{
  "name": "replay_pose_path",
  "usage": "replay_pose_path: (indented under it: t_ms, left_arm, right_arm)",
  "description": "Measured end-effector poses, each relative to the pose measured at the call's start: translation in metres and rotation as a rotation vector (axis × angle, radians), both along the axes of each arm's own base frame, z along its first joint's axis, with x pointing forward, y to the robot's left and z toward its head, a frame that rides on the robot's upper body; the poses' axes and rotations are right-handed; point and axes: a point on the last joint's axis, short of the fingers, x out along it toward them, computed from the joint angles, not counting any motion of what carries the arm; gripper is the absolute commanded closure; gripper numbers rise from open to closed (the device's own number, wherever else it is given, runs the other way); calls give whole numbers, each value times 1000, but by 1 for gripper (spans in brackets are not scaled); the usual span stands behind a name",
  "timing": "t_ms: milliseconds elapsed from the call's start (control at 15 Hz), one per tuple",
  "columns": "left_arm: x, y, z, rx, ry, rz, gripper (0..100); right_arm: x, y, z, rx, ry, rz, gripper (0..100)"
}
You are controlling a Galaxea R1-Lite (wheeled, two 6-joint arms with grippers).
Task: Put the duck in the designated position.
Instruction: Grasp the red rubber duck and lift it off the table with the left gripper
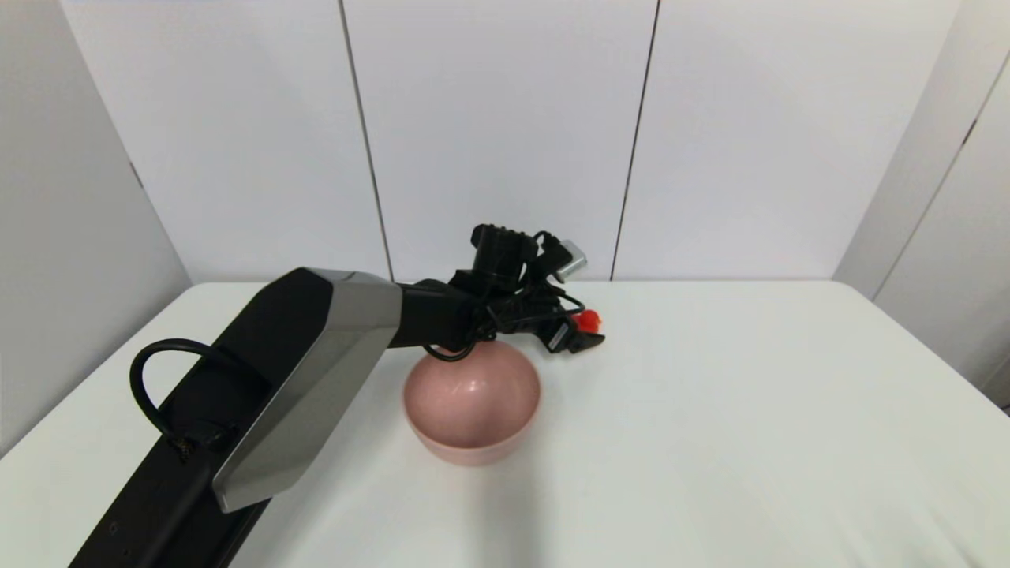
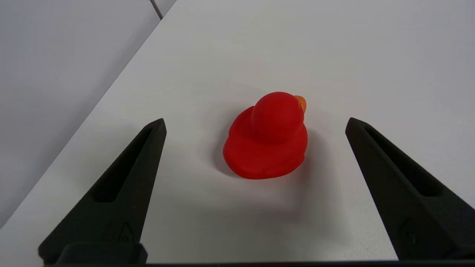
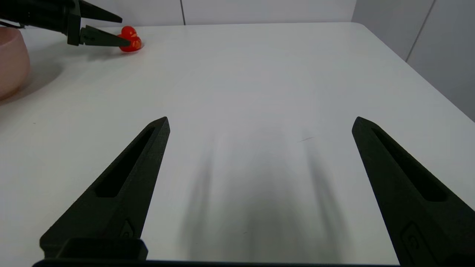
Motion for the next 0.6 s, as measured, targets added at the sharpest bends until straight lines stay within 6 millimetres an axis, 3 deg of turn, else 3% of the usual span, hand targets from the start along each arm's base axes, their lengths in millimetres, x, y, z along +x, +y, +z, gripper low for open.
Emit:
replay_pose_path:
  t_ms: [600]
  left_arm:
    - [-1,-1,-2,-1,11,-3,0]
  right_arm:
    - [0,0,0,0,0,0,0]
